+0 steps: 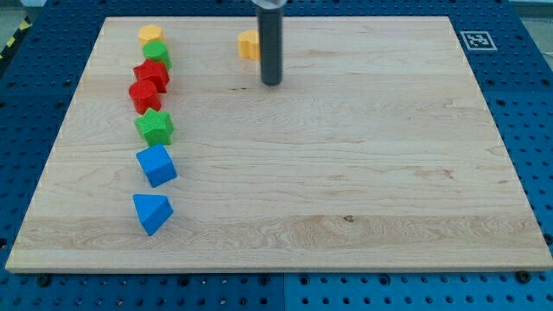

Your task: Put the yellow heart at the top side of the yellow hexagon

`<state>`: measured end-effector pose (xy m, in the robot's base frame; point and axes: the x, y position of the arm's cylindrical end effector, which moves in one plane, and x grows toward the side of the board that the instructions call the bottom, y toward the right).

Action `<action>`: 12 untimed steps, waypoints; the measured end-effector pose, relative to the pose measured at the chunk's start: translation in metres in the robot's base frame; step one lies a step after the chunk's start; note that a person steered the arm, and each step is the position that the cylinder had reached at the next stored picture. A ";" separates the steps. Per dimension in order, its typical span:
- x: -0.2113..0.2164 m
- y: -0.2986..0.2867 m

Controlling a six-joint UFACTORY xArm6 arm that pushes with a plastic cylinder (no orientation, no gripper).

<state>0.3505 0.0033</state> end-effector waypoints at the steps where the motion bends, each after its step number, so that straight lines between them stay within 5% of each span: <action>1: -0.022 0.016; 2: -0.057 0.018; 6: -0.086 -0.037; 12: -0.070 -0.077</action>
<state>0.2805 -0.0734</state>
